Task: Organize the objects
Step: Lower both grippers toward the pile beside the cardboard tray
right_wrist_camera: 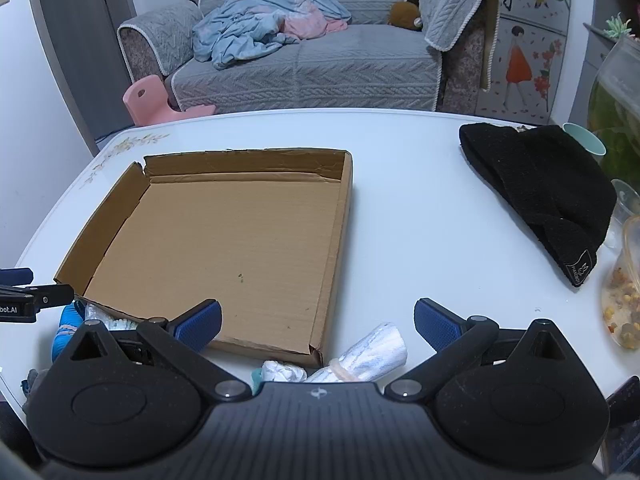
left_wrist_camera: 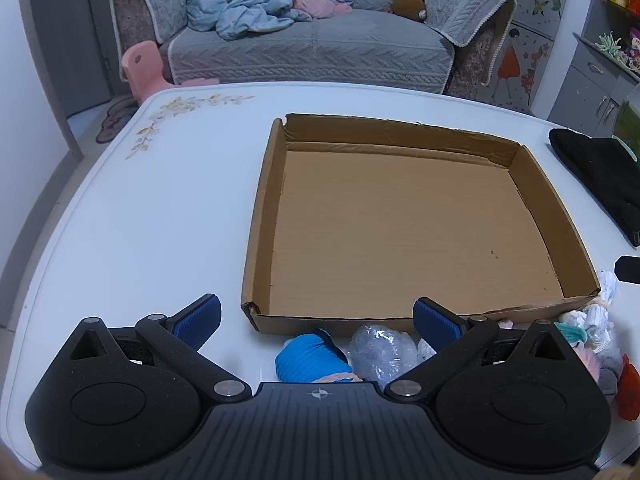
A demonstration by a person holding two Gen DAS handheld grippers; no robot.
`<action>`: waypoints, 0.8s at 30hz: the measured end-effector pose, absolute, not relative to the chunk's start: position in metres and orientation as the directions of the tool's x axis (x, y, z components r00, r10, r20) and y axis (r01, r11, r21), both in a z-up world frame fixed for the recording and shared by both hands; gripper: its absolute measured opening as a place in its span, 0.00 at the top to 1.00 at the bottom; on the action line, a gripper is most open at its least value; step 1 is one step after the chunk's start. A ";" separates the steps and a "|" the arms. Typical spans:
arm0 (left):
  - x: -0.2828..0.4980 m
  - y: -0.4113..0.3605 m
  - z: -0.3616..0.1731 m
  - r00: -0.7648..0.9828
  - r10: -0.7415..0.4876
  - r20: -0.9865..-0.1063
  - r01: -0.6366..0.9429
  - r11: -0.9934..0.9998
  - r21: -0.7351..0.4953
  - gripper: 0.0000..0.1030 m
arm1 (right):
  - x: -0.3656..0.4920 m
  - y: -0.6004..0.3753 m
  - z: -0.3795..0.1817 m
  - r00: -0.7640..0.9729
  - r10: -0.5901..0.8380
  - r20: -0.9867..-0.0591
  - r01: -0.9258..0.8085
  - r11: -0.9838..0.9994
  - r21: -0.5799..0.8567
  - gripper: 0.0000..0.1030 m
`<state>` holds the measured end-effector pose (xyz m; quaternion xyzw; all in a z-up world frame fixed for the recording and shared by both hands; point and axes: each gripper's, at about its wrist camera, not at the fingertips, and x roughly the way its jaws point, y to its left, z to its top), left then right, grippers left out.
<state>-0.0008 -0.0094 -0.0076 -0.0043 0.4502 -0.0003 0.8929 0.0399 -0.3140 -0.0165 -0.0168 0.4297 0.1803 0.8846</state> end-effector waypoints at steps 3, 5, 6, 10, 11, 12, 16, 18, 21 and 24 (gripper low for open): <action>-0.001 -0.012 -0.009 0.593 -0.007 -0.805 -0.002 1.000 -0.010 0.01 | 0.041 -0.314 -0.017 0.568 0.302 -0.766 -0.330 0.936 0.125 0.01; -0.001 -0.013 -0.010 0.592 -0.004 -0.806 -0.001 1.000 -0.006 0.01 | 0.041 -0.314 -0.017 0.568 0.304 -0.765 -0.329 0.936 0.128 0.01; -0.001 -0.013 -0.010 0.591 -0.007 -0.807 0.000 1.000 -0.008 0.01 | 0.040 -0.314 -0.018 0.569 0.303 -0.764 -0.329 0.936 0.126 0.01; -0.002 -0.015 -0.012 0.592 -0.008 -0.806 0.004 1.000 -0.007 0.01 | 0.040 -0.313 -0.018 0.569 0.305 -0.763 -0.335 0.934 0.123 0.01; -0.002 -0.015 -0.013 0.590 -0.008 -0.807 0.005 1.000 -0.006 0.01 | 0.040 -0.314 -0.019 0.570 0.304 -0.763 -0.335 0.934 0.121 0.01; -0.001 -0.015 -0.014 0.587 -0.009 -0.809 0.005 1.000 -0.008 0.01 | 0.040 -0.315 -0.019 0.570 0.302 -0.764 -0.333 0.935 0.122 0.01; 0.000 -0.014 -0.018 0.581 -0.006 -0.814 -0.004 1.000 -0.010 0.01 | 0.041 -0.317 -0.020 0.571 0.296 -0.766 -0.324 0.938 0.121 0.01; 0.000 -0.014 -0.020 0.576 -0.010 -0.817 -0.002 1.000 -0.014 0.01 | 0.041 -0.318 -0.021 0.572 0.295 -0.766 -0.318 0.940 0.124 0.01; 0.000 -0.016 -0.020 0.577 -0.005 -0.817 -0.003 1.000 -0.009 0.01 | 0.041 -0.317 -0.021 0.572 0.293 -0.767 -0.317 0.941 0.123 0.01; -0.002 -0.015 -0.020 0.578 -0.002 -0.816 -0.008 1.000 -0.009 0.01 | 0.040 -0.318 -0.022 0.572 0.289 -0.768 -0.316 0.941 0.119 0.01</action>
